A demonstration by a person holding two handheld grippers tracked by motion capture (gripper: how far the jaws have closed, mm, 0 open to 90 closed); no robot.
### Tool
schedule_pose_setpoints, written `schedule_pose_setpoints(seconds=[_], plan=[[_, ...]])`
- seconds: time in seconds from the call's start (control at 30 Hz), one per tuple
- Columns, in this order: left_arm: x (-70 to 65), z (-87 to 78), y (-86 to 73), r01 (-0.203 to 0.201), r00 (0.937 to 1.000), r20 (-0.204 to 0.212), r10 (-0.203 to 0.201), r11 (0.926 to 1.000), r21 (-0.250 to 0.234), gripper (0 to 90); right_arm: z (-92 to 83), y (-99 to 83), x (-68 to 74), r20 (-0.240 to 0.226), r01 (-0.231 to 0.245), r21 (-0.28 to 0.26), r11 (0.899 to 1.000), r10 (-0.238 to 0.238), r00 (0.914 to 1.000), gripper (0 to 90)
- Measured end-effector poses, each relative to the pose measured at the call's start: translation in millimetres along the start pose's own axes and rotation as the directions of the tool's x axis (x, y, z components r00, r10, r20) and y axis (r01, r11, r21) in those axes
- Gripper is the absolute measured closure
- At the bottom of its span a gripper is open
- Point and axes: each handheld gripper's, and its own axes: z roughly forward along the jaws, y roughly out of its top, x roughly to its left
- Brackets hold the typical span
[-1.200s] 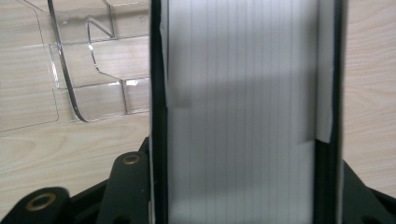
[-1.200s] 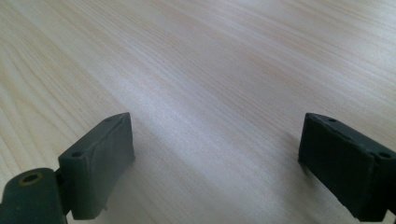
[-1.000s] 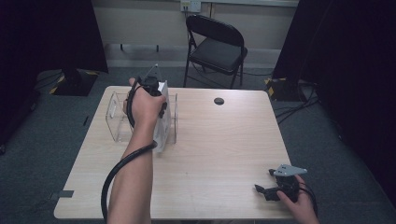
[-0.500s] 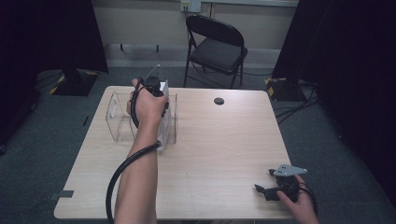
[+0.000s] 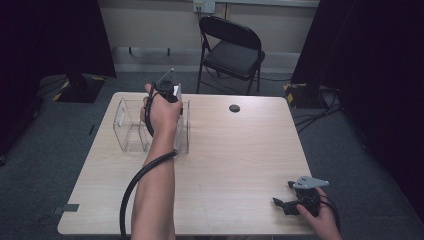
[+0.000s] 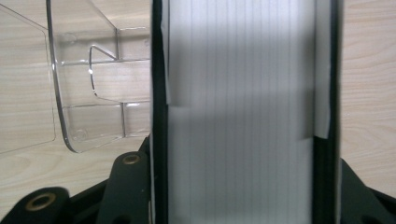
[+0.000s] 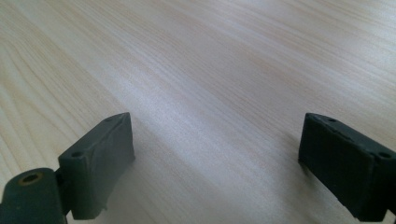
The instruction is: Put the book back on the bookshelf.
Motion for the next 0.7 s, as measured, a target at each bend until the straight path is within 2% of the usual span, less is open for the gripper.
schedule_pose_setpoints(seconds=[0.03,0.17,0.23,0.27,0.4,0.47,0.5,0.6,0.7], plan=[[-0.9,1.0,0.2,0.008,1.0000,0.000,-0.008,0.9999,-0.007,52.7,0.2,0.0,-0.3,0.000,0.005,-0.003,1.000,-0.005,1.0000,9.6],[-3.6,5.0,1.9,-0.003,1.0000,-0.002,0.003,1.0000,-0.006,52.7,0.2,0.0,-0.3,-0.001,0.004,-0.002,1.000,-0.004,1.0000,9.6],[-5.4,7.2,2.4,0.009,1.0000,0.002,-0.009,0.9999,-0.015,52.7,0.0,0.0,0.0,-0.001,0.000,0.000,1.000,0.000,1.0000,9.6],[-5.3,6.9,3.1,-0.009,1.0000,0.001,0.009,1.0000,0.001,52.7,0.0,-0.1,0.0,-0.001,0.000,0.000,1.000,0.000,1.0000,9.6],[-7.8,10.3,5.1,0.005,1.0000,0.000,-0.005,0.9998,-0.019,52.7,0.2,-0.1,-0.3,-0.002,0.004,-0.003,1.000,-0.004,1.0000,9.6],[-7.4,10.5,6.3,-0.009,1.0000,0.002,0.009,1.0000,-0.004,52.7,0.2,-0.1,-0.3,-0.002,0.005,-0.003,1.000,-0.005,1.0000,9.6],[-8.7,11.4,6.7,0.008,1.0000,-0.004,-0.008,0.9998,-0.017,52.7,0.0,-0.1,-0.3,-0.003,0.004,-0.001,1.000,-0.004,1.0000,9.6],[-8.2,12.1,7.6,-0.007,0.9999,-0.008,0.007,0.9997,-0.025,52.6,-0.1,-0.1,-0.3,-0.003,0.003,-0.001,1.000,-0.003,1.0000,9.6],[-9.4,14.4,6.7,0.007,0.9999,-0.009,-0.008,0.9993,-0.037,52.6,0.0,-0.3,-0.4,-0.003,0.006,-0.002,1.000,-0.006,1.0000,9.6]])
